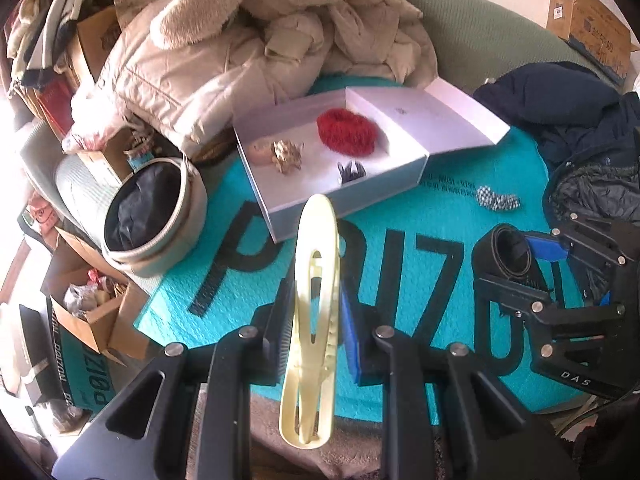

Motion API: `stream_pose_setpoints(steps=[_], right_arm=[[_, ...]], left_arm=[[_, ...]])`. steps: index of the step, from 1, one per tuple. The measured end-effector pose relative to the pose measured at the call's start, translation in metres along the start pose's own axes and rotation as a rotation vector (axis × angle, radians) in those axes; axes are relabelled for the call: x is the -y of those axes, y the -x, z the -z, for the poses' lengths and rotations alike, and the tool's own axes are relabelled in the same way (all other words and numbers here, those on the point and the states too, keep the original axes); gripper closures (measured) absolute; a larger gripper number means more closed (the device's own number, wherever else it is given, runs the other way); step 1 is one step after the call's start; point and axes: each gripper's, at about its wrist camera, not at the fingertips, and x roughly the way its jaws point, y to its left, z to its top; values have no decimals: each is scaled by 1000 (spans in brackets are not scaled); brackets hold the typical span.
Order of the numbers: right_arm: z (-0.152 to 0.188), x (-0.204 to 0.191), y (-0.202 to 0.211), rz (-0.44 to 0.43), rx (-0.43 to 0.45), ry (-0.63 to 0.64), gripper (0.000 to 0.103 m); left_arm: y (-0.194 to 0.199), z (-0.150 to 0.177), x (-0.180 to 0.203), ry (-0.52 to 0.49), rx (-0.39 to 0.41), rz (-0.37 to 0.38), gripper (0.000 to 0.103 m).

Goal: Organize objects
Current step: 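Carry the cream clip and black band over the white box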

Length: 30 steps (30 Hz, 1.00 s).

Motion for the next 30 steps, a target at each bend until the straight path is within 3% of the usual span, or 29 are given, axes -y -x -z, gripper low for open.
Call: stream_pose_setpoints(steps=[14, 30], right_arm=[[-48, 11, 4, -21, 58, 40, 61], [-89, 32, -56, -82, 18, 3, 61]], left_arm=[[1, -44, -8, -26, 20, 4, 82], [-66, -90, -37, -29, -41, 13, 82]])
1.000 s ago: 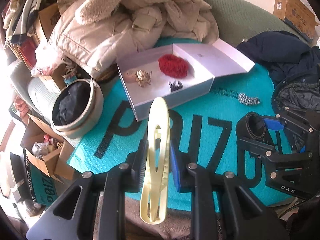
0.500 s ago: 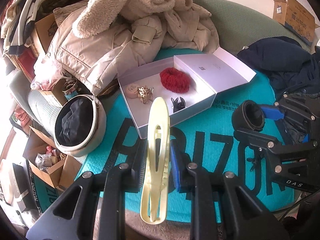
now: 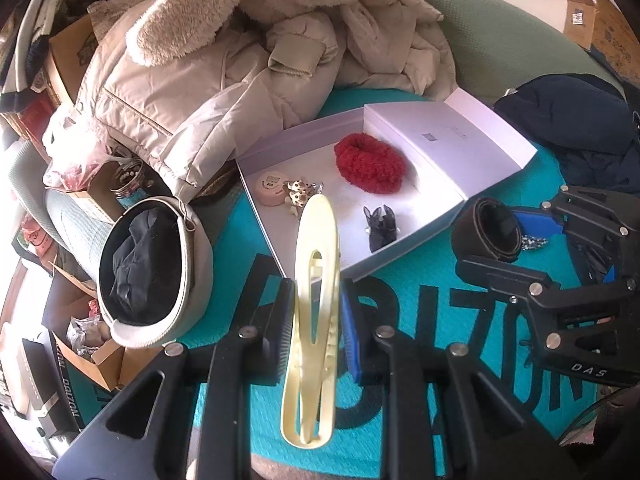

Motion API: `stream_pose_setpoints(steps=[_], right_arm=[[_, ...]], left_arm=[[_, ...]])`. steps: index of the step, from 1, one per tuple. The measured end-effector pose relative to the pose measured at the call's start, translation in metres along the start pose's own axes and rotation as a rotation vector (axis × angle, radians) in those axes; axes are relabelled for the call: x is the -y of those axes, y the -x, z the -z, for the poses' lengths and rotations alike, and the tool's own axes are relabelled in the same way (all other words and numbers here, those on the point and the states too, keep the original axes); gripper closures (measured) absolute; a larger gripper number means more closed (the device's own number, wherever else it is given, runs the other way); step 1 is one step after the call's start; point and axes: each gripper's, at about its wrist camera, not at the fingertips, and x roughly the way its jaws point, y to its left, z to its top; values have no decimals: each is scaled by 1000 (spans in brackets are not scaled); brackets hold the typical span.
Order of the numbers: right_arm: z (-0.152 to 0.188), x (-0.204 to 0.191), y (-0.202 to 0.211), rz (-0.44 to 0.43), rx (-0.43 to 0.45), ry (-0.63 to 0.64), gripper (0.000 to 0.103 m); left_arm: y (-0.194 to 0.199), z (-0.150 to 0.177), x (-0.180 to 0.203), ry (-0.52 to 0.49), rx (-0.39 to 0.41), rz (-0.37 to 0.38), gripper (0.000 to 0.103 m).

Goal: Organize objects
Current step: 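Carry the cream clip and black band over the white box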

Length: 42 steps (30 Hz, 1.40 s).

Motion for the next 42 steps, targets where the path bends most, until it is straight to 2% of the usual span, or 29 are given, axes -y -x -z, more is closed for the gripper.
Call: stream_pose_setpoints(steps=[16, 30, 42], right_arm=[[-41, 28, -68, -25, -19, 15, 61], [-70, 64, -118, 13, -18, 14, 61], [-86, 91, -149, 38, -28, 15, 61]], left_arm=[[-87, -47, -26, -14, -78, 14, 82], [-149, -88, -31, -25, -97, 19, 82], [-195, -121, -35, -46, -105, -13, 82]])
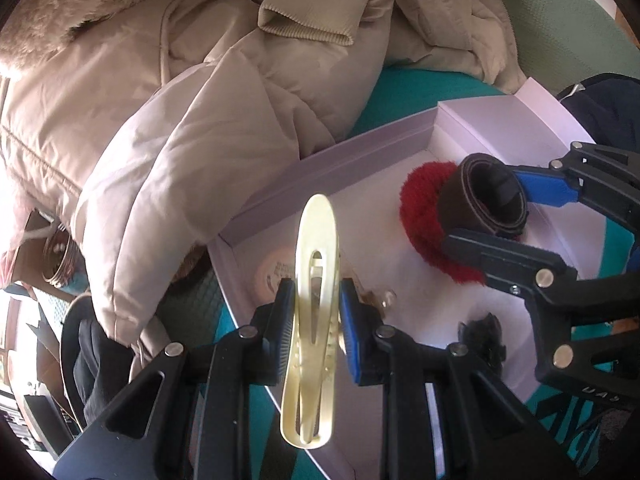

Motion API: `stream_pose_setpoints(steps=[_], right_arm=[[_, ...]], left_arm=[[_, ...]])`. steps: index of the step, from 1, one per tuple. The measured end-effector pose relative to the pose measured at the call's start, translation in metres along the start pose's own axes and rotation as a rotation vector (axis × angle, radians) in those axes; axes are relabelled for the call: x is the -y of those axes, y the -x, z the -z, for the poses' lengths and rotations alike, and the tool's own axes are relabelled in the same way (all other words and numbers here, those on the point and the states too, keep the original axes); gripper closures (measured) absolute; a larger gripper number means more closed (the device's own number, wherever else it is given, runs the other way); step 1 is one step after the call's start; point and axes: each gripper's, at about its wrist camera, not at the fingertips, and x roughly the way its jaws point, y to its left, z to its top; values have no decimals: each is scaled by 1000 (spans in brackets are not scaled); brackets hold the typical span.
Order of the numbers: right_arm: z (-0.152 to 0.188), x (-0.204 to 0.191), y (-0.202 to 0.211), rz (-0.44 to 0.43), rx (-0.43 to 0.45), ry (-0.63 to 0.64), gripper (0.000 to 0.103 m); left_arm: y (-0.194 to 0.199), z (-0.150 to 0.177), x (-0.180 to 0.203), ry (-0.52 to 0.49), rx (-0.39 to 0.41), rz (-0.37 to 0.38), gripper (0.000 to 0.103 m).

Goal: Organize objects
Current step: 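Carry the cream clip and black band over the white box, then release the cream clip with the left tool while the right tool releases the black band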

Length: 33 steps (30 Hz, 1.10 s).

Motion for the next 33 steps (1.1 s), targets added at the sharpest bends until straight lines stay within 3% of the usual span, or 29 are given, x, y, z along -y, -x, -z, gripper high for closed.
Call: stream_pose_setpoints(steps=[11, 20, 25, 33], right_arm=[[-7, 17, -25, 28, -38, -14, 61], [-7, 25, -43, 39, -81, -41, 61], [-5, 29, -51, 56, -107, -64, 61], [-4, 32, -52, 53, -112, -88, 61]], left_arm=[[-31, -22, 5, -29, -22, -17, 82], [-50, -32, 10, -26, -44, 45, 82], [-62, -38, 19, -52, -58, 41, 82], [-71, -40, 15, -10, -81, 72, 82]])
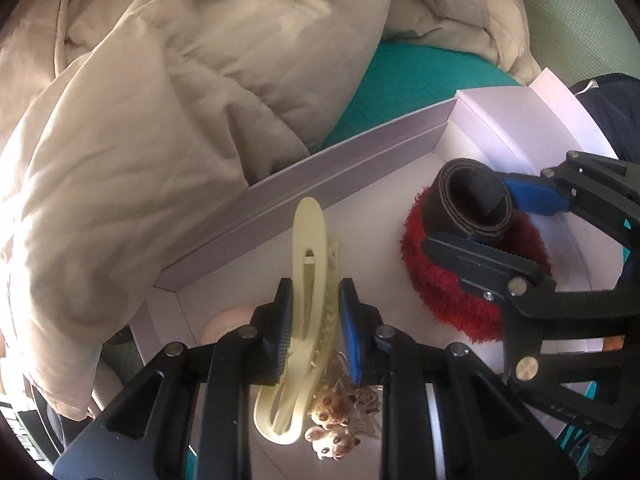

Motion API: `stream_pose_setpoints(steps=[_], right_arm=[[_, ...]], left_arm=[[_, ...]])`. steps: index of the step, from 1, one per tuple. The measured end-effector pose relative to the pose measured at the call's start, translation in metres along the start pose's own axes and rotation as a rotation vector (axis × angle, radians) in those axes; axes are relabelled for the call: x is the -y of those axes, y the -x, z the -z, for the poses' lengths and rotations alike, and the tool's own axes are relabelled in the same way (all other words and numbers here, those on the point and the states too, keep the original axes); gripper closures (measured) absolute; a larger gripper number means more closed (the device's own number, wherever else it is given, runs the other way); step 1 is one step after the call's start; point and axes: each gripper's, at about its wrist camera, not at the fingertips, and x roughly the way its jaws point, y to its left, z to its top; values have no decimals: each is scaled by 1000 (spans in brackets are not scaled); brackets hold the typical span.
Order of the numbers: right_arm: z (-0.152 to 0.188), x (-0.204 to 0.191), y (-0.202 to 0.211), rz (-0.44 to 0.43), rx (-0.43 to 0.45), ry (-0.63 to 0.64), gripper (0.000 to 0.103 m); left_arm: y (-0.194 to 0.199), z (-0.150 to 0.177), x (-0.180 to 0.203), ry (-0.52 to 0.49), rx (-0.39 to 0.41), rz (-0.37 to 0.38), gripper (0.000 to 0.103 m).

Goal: Organize objects
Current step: 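Release the cream clip with the left tool while the right tool releases the black band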

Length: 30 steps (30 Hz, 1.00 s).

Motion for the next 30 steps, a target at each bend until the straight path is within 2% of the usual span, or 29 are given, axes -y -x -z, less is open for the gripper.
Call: stream_pose_setpoints(steps=[7, 12, 16, 22, 26, 27, 30], right_arm=[[-4, -4, 3, 18, -34, -5, 60], [-5, -8, 11, 68, -47, -2, 47], [-4, -12, 20, 79, -46, 4, 45], [-3, -17, 36, 105, -35, 12, 45], [-2, -26, 51, 129, -25, 29, 45], [2, -20, 59, 130, -22, 30, 45], [-14, -28, 59, 133, -10, 37, 45]], left_arm=[[1, -3, 4, 2, 5, -15, 81], [3, -3, 7, 6, -1, -29, 78], [9, -7, 12, 13, 9, -43, 72], [24, -9, 14, 36, 39, -77, 49], [35, -10, 15, 53, 59, -128, 45], [37, -10, 16, 53, 62, -130, 44], [49, -9, 10, 55, 73, -116, 43]])
